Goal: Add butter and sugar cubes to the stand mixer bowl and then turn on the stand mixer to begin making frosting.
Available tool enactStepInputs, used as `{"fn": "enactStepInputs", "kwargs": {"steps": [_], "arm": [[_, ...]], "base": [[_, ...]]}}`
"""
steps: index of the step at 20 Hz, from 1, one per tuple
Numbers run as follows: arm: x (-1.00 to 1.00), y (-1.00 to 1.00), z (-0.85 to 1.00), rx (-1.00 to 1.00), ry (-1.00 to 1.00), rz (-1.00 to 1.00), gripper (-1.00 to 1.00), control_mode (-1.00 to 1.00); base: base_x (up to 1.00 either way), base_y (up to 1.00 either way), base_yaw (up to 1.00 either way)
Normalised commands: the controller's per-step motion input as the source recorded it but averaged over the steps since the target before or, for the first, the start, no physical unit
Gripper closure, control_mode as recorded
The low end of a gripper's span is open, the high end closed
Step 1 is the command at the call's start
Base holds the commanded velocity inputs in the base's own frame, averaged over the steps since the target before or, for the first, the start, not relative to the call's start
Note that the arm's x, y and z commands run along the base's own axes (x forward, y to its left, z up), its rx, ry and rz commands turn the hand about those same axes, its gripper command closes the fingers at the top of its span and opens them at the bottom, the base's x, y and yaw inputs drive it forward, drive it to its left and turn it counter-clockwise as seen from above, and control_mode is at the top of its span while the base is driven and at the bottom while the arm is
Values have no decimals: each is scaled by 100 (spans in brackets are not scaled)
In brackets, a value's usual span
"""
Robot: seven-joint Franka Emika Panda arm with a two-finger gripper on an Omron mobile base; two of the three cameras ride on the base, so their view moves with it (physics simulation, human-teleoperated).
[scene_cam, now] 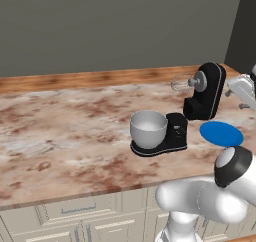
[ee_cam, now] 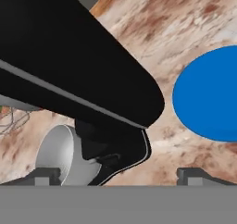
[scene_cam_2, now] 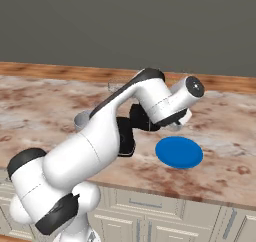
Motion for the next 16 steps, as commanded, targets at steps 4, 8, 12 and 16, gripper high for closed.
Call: {"fn": "enactStepInputs", "kwargs": {"steps": [4,8,12,16], "arm": [[42,-64,1,26,-7,0,-100,-100],[56,-42,0,24,-4,0,-100,-100],[51,-11,0,22,-2,0,-100,-100],[18,0,0,18,-4,0,-100,-100]], "base": [[0,0,0],[0,0,0],[0,0,0],[0,0,0]]}}
